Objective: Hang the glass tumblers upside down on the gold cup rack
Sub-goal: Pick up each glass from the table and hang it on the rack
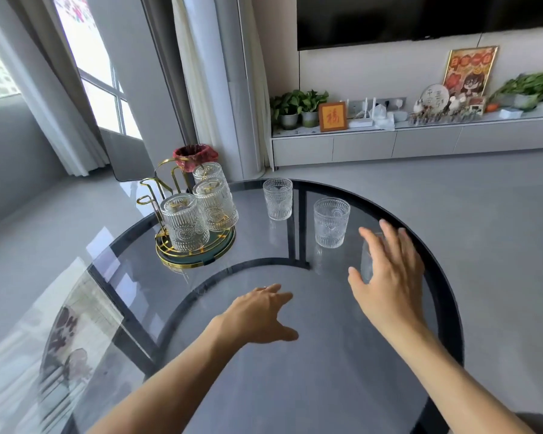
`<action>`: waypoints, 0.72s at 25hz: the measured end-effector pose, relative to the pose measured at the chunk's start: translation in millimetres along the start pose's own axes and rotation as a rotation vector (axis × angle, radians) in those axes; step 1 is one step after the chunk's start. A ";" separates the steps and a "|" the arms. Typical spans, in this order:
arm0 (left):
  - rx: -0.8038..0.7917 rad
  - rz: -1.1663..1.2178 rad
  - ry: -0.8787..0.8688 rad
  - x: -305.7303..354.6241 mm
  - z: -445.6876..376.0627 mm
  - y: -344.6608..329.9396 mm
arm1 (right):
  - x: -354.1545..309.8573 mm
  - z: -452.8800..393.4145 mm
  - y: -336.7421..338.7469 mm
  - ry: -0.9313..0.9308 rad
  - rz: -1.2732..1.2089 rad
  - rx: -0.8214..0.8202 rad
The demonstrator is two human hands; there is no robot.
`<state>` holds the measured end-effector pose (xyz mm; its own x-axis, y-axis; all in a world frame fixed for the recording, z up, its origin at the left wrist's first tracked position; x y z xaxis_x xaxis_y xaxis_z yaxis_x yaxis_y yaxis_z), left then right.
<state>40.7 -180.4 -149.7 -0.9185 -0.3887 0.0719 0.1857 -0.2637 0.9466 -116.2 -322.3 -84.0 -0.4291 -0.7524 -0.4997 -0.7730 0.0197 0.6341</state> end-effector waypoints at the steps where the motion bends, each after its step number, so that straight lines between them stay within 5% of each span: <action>1: 0.012 0.010 0.000 0.2 1.1 1.0 | 10.7 0.3 -2.4 -0.082 0.026 0.001; 5: 0.011 0.007 -0.016 3.5 8.7 -1.9 | 39.5 4.3 -19.2 -0.389 -0.255 0.031; 12: 0.041 -0.006 -0.091 -5.5 24.5 -14.2 | 54.1 1.9 -30.6 -0.571 -0.410 -0.073; 14: 0.084 0.175 -0.052 -8.7 25.5 -13.1 | 34.8 7.3 -38.1 -0.571 -0.503 -0.170; 18: 0.225 0.967 0.139 -27.1 39.0 0.6 | -25.7 27.6 -59.2 -0.587 -0.959 -0.352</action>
<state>52.0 -135.6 -138.8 -0.3560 -0.4517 0.8181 0.7477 0.3875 0.5393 -72.3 -286.0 -125.0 0.0371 0.0597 -0.9975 -0.7643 -0.6414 -0.0668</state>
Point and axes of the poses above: each hand's wrist, its own z-axis away from the middle knuckle, its own y-axis out of the back of the hand, x = y × z, the point moved 6 cm from there along -z, towards the middle knuckle, and after that the axes turned 6 degrees about -z, right-handed, at the moved point
